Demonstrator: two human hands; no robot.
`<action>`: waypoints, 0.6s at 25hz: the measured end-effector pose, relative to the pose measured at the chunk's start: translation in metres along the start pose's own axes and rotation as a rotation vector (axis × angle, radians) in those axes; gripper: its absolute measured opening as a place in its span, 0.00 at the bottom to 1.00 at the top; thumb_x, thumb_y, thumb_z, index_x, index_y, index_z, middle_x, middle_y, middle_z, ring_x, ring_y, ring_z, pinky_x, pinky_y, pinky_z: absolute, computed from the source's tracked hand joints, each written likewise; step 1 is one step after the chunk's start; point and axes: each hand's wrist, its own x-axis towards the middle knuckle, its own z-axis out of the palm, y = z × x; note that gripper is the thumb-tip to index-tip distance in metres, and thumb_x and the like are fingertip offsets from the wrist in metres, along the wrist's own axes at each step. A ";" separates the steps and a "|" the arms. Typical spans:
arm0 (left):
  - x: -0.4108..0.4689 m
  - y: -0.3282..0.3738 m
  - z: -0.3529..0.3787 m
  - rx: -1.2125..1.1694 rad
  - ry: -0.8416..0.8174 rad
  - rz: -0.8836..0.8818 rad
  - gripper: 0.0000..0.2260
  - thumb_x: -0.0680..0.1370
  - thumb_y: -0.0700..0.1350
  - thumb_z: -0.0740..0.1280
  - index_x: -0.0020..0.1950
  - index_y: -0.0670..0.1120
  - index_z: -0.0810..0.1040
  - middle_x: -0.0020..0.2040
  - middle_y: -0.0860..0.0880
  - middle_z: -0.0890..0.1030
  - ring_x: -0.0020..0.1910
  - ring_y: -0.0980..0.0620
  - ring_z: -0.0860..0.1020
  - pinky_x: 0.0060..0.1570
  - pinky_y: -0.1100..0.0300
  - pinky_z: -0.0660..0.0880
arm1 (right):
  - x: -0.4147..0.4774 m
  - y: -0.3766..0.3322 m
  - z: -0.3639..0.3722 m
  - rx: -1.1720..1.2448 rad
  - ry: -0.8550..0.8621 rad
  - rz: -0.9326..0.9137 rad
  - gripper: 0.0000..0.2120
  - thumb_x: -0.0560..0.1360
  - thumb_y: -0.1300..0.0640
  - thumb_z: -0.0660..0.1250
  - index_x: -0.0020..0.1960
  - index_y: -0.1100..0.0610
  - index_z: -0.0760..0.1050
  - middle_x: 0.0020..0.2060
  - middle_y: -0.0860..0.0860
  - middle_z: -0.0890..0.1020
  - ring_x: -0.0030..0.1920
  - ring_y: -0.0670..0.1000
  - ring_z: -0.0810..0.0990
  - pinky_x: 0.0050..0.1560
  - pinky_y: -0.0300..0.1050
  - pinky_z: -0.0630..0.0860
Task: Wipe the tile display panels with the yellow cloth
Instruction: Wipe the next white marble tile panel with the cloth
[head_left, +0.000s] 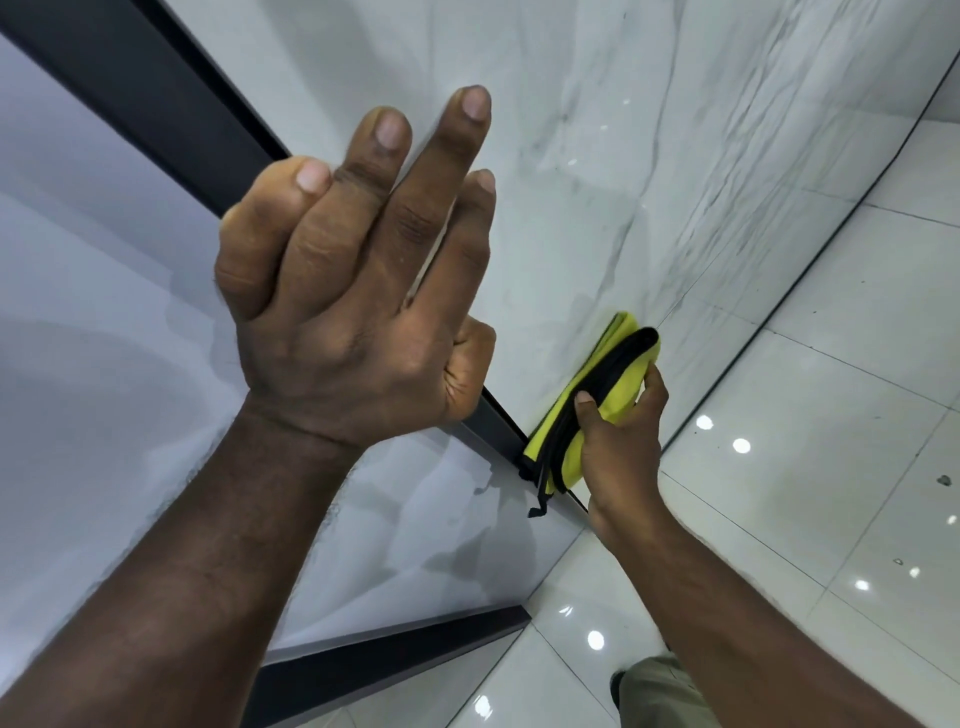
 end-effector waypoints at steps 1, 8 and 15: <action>0.000 0.001 0.000 0.008 -0.025 -0.003 0.21 0.78 0.42 0.62 0.68 0.41 0.84 0.75 0.43 0.79 0.75 0.40 0.71 0.58 0.33 0.82 | 0.002 0.000 0.000 0.042 -0.004 0.019 0.33 0.85 0.58 0.67 0.83 0.41 0.55 0.58 0.40 0.77 0.53 0.42 0.77 0.51 0.39 0.73; -0.004 0.002 0.001 -0.002 -0.048 0.017 0.20 0.80 0.41 0.61 0.69 0.41 0.83 0.77 0.43 0.77 0.75 0.38 0.76 0.53 0.35 0.84 | 0.010 -0.011 0.007 0.106 0.005 0.062 0.36 0.87 0.59 0.62 0.85 0.39 0.49 0.62 0.41 0.76 0.59 0.46 0.78 0.64 0.48 0.73; -0.003 0.001 -0.002 0.012 -0.076 0.049 0.22 0.80 0.41 0.61 0.72 0.38 0.81 0.77 0.41 0.76 0.76 0.37 0.69 0.57 0.36 0.83 | 0.008 -0.017 0.018 0.283 0.008 0.004 0.37 0.87 0.56 0.62 0.83 0.29 0.46 0.80 0.41 0.66 0.76 0.47 0.70 0.75 0.51 0.69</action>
